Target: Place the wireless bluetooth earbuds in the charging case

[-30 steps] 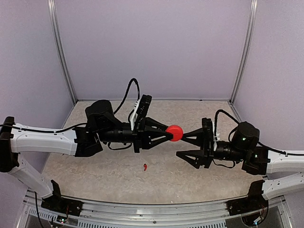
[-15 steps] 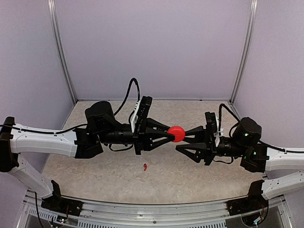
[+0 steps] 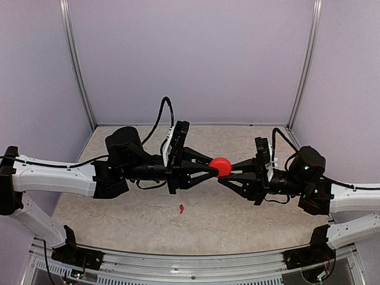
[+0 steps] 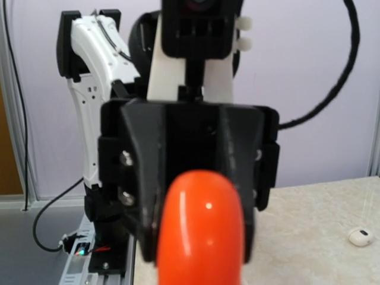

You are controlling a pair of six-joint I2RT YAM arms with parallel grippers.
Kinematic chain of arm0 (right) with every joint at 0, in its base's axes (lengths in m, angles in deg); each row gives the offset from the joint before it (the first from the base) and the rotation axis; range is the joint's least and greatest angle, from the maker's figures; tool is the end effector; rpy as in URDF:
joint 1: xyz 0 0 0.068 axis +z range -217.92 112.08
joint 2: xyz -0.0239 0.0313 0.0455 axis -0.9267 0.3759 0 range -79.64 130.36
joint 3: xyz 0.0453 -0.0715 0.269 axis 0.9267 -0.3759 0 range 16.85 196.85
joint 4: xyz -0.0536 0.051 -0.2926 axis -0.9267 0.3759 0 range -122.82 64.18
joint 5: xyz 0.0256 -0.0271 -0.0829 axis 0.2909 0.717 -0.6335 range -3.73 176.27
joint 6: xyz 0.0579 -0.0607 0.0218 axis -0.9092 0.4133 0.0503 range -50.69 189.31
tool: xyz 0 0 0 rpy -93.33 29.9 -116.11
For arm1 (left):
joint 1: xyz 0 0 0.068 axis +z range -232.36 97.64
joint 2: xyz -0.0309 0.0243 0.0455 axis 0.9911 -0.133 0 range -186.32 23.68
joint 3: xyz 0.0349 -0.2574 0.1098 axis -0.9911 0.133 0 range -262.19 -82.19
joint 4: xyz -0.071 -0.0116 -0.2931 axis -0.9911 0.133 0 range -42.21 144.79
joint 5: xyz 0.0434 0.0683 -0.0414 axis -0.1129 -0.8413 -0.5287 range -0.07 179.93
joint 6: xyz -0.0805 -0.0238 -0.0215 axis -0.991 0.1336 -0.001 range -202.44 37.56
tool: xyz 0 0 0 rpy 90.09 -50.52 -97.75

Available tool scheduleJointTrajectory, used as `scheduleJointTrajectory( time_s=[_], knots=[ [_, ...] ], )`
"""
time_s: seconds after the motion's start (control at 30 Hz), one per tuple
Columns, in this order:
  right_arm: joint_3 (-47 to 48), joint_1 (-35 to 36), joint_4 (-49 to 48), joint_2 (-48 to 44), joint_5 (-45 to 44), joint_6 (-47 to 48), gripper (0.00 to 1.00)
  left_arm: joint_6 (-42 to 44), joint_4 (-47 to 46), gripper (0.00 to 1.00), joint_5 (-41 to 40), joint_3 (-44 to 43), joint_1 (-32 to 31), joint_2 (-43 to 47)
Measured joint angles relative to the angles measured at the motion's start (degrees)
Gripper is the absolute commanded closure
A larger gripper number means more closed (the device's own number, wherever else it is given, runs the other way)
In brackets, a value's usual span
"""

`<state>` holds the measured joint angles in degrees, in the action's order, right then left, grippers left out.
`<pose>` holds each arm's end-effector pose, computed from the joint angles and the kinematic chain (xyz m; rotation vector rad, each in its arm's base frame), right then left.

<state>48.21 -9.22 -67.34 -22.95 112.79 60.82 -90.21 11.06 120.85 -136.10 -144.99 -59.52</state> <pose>0.1246 0.2708 0.2960 -1.0144 1.1844 1.2719 0.1517 -0.3790 0.3147 1.1431 1.1466 -1.3629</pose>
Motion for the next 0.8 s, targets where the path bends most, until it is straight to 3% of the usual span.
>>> scheduleJointTrajectory(
  time_s=[0.17,0.37,0.57,0.8],
  knots=[
    [0.7,0.0,2.7,0.0,-0.7,0.7,0.95,2.0,3.9,0.58,-2.5,0.0,-0.1,0.7],
    [1.5,0.0,7.1,0.0,-1.1,1.8,0.95,5.2,12.3,0.55,-4.9,-0.6,-0.1,3.0],
    [2.5,0.0,10.4,1.1,-1.2,2.8,0.95,6.6,17.6,0.57,-5.6,-2.4,-0.1,3.0],
    [3.4,0.0,12.9,2.5,-1.1,3.3,0.95,8.2,20.1,0.68,-5.5,-4.1,-0.1,3.0]
  ],
)
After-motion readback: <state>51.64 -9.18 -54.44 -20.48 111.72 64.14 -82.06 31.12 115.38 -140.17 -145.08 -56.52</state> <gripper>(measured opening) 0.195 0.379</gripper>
